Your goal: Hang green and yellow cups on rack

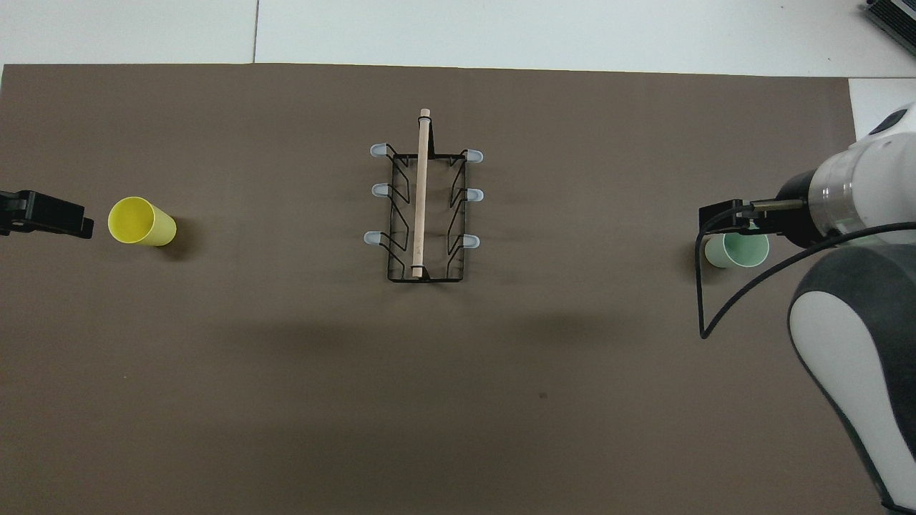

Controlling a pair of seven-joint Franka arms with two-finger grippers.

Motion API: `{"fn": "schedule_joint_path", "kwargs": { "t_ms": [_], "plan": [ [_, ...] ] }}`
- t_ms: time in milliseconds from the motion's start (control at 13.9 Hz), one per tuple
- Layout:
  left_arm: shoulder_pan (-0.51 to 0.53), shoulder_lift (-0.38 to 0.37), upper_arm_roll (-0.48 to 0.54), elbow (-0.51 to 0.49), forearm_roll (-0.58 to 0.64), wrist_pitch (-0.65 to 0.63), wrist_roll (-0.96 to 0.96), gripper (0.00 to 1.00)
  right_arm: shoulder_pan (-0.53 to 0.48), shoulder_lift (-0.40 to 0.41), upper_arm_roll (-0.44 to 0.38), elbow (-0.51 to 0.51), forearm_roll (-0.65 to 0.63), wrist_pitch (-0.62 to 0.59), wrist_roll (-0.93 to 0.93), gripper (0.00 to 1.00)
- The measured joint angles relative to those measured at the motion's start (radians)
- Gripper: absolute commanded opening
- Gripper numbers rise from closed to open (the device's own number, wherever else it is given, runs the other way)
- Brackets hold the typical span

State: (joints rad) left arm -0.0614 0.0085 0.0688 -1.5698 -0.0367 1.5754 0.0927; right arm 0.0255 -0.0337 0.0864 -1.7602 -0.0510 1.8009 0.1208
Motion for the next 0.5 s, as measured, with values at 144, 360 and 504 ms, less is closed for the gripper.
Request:
{"fn": "schedule_joint_path", "kwargs": {
  "t_ms": [144, 360, 504],
  "plan": [
    [0.0, 0.0, 0.0, -0.001, 0.0, 0.0, -0.009, 1.0, 0.006, 0.0, 0.006, 0.0, -0.047, -0.031, -0.077, 1.0],
    [0.002, 0.009, 0.007, -0.007, -0.006, 0.0, -0.018, 1.0, 0.007, 0.0, 0.008, -0.003, -0.102, -0.047, -0.308, 1.0],
    [0.003, 0.034, 0.02, -0.005, -0.017, 0.001, -0.041, 1.0, 0.004, 0.0, 0.006, -0.003, -0.105, -0.049, -0.404, 1.0]
  ]
}}
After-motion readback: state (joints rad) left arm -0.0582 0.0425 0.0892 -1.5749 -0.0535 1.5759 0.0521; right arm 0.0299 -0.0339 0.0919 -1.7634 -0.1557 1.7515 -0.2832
